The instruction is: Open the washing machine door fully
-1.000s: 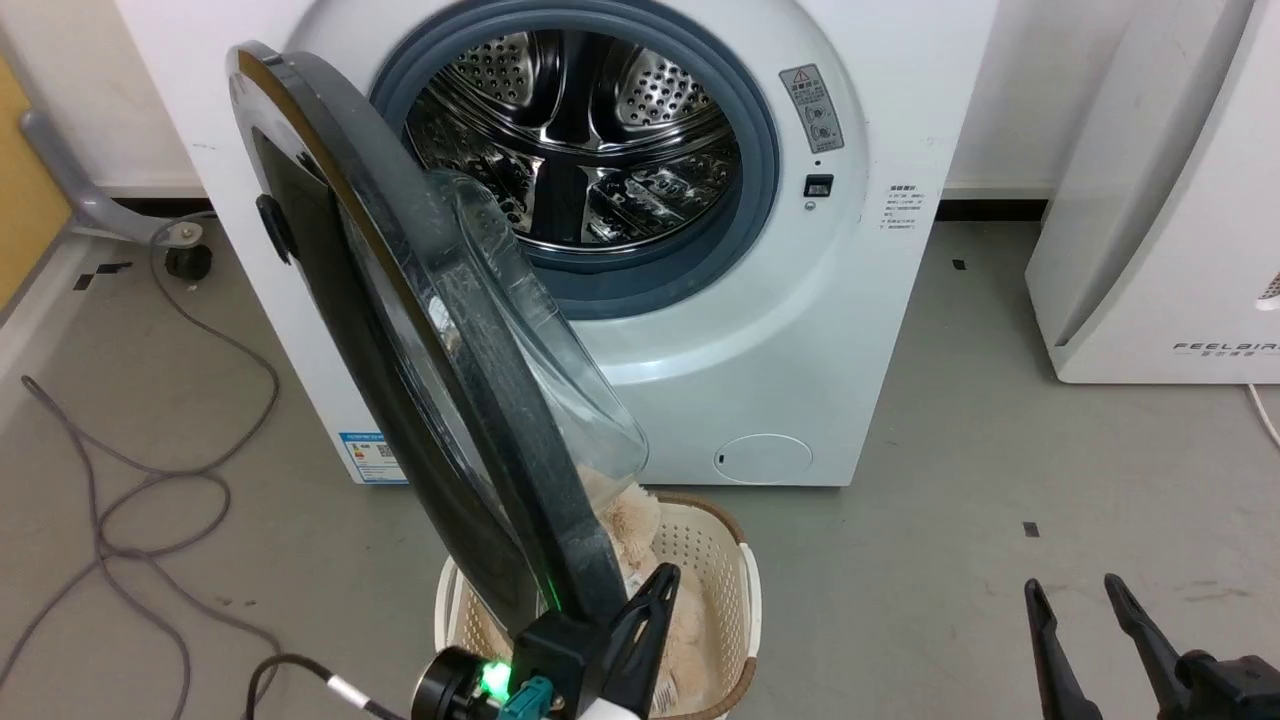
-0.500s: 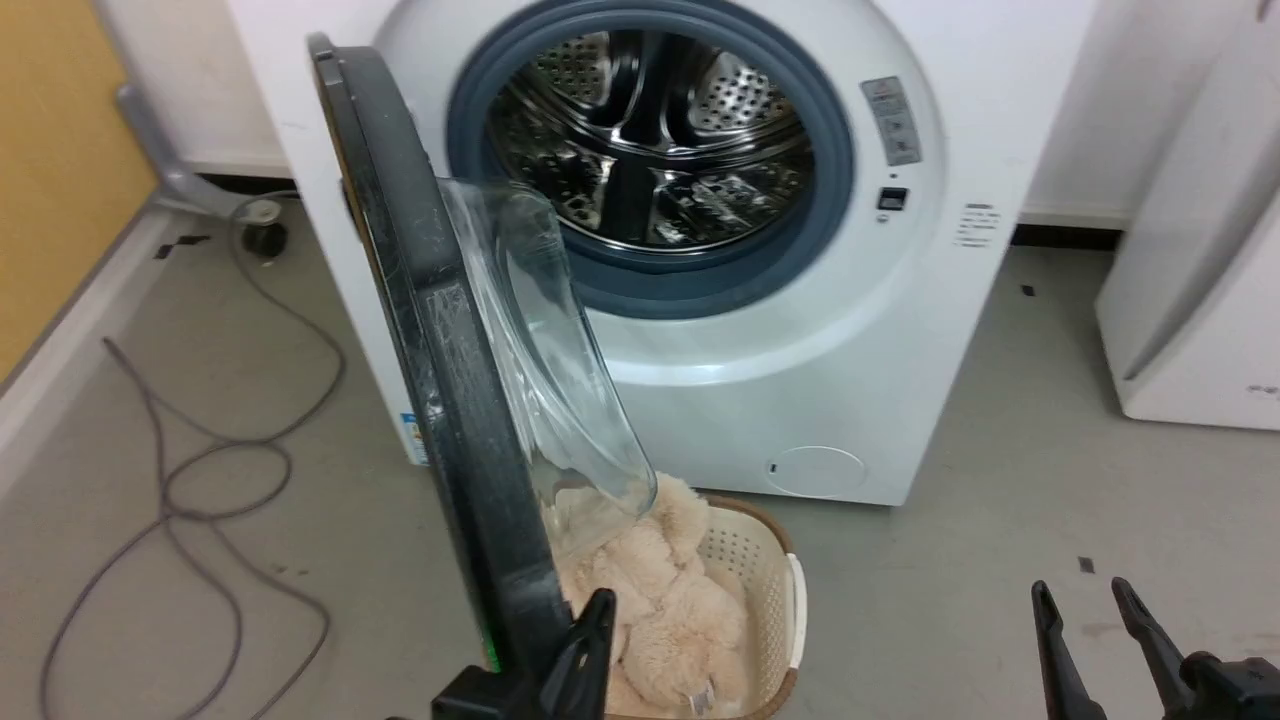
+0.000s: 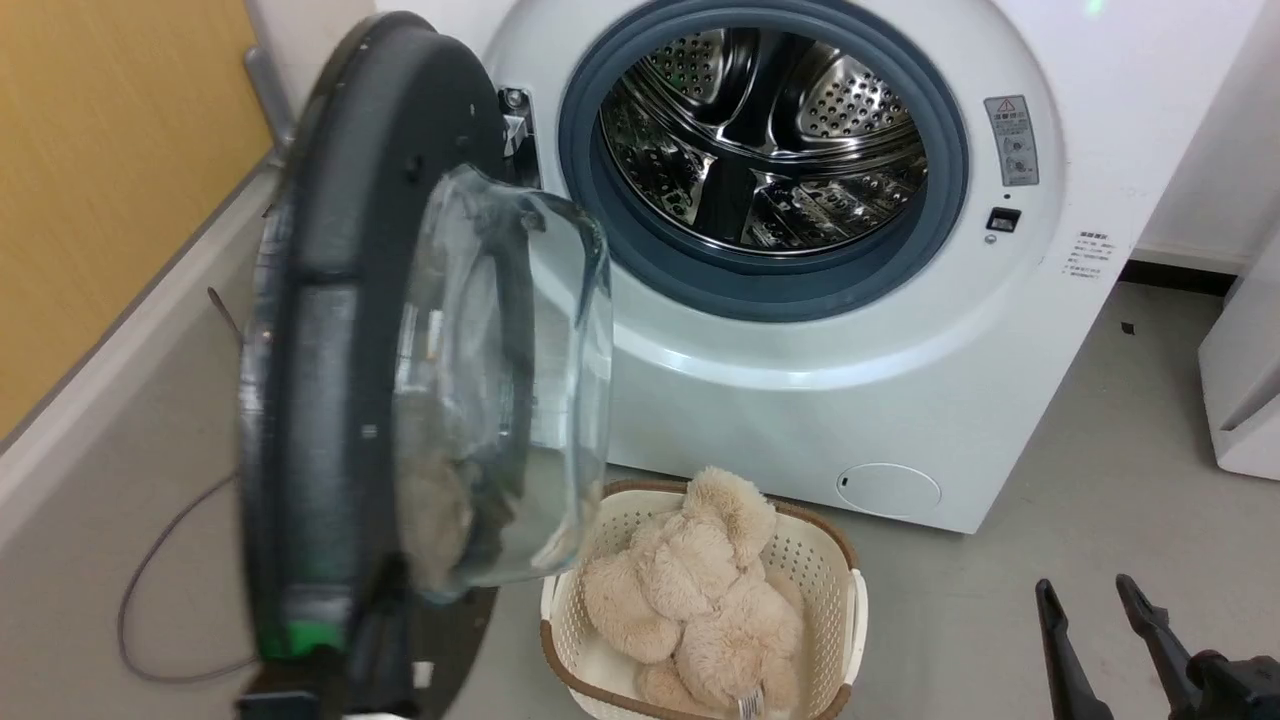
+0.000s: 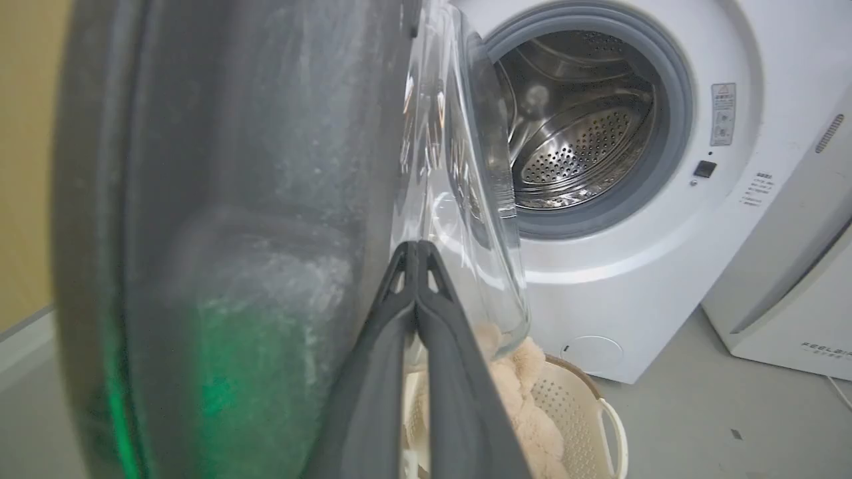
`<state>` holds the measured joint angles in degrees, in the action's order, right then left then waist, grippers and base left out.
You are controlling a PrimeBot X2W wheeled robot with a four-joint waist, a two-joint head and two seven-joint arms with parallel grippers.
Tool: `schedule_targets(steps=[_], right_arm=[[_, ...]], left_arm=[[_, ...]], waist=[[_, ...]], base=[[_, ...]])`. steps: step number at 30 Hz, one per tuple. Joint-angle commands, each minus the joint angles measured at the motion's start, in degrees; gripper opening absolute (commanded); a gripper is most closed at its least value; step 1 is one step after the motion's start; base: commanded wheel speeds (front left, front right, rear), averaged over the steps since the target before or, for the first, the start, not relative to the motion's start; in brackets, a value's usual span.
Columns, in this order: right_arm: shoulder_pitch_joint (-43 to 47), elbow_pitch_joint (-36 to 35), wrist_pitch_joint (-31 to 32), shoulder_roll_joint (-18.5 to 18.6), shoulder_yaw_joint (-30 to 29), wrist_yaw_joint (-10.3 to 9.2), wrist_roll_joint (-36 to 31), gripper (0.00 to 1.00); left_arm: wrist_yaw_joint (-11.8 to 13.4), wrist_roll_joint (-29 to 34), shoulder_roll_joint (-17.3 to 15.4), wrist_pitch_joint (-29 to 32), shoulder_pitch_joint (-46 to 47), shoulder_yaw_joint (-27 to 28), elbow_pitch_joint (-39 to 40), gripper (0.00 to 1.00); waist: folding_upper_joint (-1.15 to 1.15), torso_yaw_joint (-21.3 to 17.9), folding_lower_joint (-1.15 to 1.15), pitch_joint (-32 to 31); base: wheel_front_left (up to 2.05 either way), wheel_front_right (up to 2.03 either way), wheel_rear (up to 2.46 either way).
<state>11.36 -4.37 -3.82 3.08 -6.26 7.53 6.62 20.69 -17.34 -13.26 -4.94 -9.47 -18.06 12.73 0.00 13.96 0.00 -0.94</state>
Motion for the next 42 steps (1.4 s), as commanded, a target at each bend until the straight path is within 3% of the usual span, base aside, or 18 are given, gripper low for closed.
schedule_targets(steps=[1, 5, 13, 28, 35, 42], right_arm=[[0.21, -0.28, 0.04, -0.2, 0.11, -0.04, -0.32, 1.0], [0.11, -0.23, 0.13, -0.2, 0.14, -0.04, -0.41, 1.0], [0.05, -0.11, 0.24, -0.2, 0.03, -0.04, -0.38, 1.0], [-0.28, -0.36, 0.92, -0.2, 0.05, -0.04, -2.76, 1.0], [-0.07, -0.55, 1.05, -0.2, 0.43, -0.04, -2.96, 1.0], [0.44, -1.01, 1.14, -0.2, 0.54, -0.04, -3.1, 1.0]], left_arm=[[0.76, -0.67, -1.04, -0.71, 0.56, 2.32, -0.87, 0.0], [1.39, -3.6, -2.34, -3.0, 1.36, 8.23, -3.23, 0.0], [-3.06, -10.45, -5.98, -7.48, 5.35, 17.33, -14.38, 0.0], [-8.27, -11.25, -11.66, -9.97, 16.0, 24.84, -33.54, 0.0], [-9.6, -9.83, -10.64, -10.04, 14.89, 26.31, -34.18, 0.0], [-8.96, -9.24, -7.12, -9.58, 7.9, 24.78, -29.19, 0.0]], waist=[[0.0, -0.06, 0.0, 0.04], [0.0, -0.59, 0.0, 0.08], [0.0, -1.76, 0.0, 0.52], [0.0, -3.07, 0.0, 0.53], [0.0, -4.36, 0.0, -0.13], [0.0, -5.34, 0.0, -1.66]], base=[[0.0, 0.0, 0.0], [0.0, 0.0, 0.0], [0.0, 0.0, 0.0], [0.0, 0.0, 0.0], [0.0, 0.0, 0.0], [0.0, 0.0, 0.0]])
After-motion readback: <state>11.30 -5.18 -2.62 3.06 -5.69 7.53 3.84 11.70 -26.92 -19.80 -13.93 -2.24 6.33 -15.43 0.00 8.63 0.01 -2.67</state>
